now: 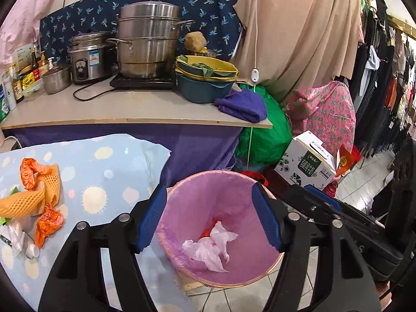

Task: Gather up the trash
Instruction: 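Open both grippers to drop the tissue into the wastebasket, then move the left gripper to the clear plastic wrap and grasp it, then grasp the orange printed wrapper with the right gripper while the left gripper holds the plastic, then carry the orange wrapper and clear plastic over the wastebasket with both grippers, then open both grippers to drop wrapper and plastic into the pink wastebasket, then move both open grippers back over the table, then grasp the orange foam net with the right gripper while the left grasps the green NB carton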

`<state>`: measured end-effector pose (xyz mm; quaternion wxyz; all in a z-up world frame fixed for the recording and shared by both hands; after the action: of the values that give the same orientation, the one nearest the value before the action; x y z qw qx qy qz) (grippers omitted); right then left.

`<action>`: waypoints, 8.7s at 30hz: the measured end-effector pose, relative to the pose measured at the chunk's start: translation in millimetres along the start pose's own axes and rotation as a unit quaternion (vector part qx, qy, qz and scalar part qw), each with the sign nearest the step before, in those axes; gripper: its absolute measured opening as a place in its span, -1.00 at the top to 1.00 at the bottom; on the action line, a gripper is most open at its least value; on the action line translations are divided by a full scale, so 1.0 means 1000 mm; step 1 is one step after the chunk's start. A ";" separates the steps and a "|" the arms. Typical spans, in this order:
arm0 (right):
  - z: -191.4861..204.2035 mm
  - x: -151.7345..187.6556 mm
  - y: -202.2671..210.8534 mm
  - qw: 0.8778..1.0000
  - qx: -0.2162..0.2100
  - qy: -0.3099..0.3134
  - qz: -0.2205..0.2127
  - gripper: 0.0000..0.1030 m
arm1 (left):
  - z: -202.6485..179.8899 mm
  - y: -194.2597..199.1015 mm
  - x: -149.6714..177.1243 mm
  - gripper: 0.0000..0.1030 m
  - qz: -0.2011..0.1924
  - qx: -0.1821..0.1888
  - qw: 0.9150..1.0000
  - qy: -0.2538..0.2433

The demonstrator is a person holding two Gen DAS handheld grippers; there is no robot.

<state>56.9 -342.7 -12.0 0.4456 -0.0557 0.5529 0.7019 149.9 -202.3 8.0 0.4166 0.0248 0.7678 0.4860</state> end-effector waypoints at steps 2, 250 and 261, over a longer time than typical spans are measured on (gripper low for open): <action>0.004 0.001 0.004 1.000 -0.004 0.002 -0.002 0.20 | 0.007 0.006 0.001 -0.25 -0.002 -0.005 1.000 0.009; 0.300 0.133 -0.205 0.959 -0.064 0.202 0.187 -0.11 | 0.340 0.120 0.204 -0.50 0.023 -0.205 0.927 0.313; 0.301 0.142 -0.222 0.954 -0.057 0.208 0.209 0.71 | 0.342 0.112 0.199 -0.54 0.026 -0.200 0.930 0.308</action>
<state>249.5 -16.2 -139.6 0.1601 -0.1097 0.5915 0.7826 206.6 193.0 -90.5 0.1428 -0.1903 0.7444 0.6239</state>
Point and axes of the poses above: each gripper's, at about its wrist camera, not at the fingertips, and y roughly against the way its jaws point, z to its left, x to its underside, the point moved 3 cm from there along -y, roughly the way its jaws point, and after that the axes turned 13 degrees about z, right-handed, at the moved point
